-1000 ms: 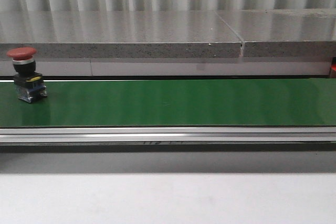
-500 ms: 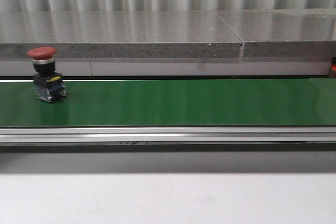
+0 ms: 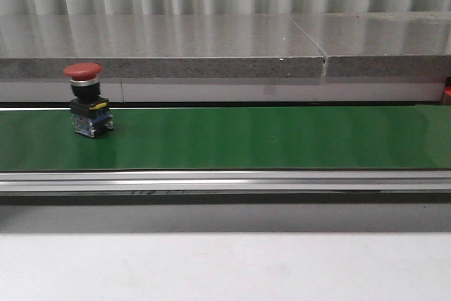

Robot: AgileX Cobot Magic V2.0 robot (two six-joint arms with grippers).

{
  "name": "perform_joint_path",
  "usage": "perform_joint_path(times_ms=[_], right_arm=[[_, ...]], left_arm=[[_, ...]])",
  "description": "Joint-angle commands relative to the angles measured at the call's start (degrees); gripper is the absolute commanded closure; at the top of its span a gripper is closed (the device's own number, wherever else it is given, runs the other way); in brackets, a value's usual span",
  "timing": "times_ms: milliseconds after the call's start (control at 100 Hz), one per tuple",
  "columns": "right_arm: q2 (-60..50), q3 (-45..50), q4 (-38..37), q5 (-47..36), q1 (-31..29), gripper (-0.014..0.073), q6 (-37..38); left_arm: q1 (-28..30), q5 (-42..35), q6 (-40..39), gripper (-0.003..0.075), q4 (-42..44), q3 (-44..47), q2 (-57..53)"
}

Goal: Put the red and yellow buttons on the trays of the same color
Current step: 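Grasp the last yellow push button with the left gripper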

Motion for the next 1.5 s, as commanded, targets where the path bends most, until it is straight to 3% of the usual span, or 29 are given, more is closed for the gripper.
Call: perform_joint_path(times_ms=[0,120,230,690,1060,1490], right_arm=[[-0.37,-1.44,0.30,-2.97,0.08,0.0661,-0.51],[-0.37,-1.44,0.30,-2.97,0.08,0.0661,-0.51],[-0.37,-1.44,0.30,-2.97,0.08,0.0661,-0.51],[-0.37,-1.44,0.30,-2.97,0.08,0.0661,-0.51],[-0.37,-1.44,0.30,-2.97,0.08,0.0661,-0.51],[-0.37,-1.44,0.30,-2.97,0.08,0.0661,-0.51]], left_arm=[[0.31,-1.53,-0.68,0.0488,-0.93,-1.75,-3.13],[0.31,-0.74,-0.68,0.0618,-0.93,-1.75,-3.63],[0.31,-0.27,-0.68,0.0657,-0.93,-1.75,-5.09],[-0.96,5.84,-0.68,0.0657,-2.09,-1.32,-23.35],[-7.85,3.50,0.28,0.0657,-0.79,14.30,-39.04],[-12.62,1.03,0.66,0.0657,-1.00,22.96,-39.11]])
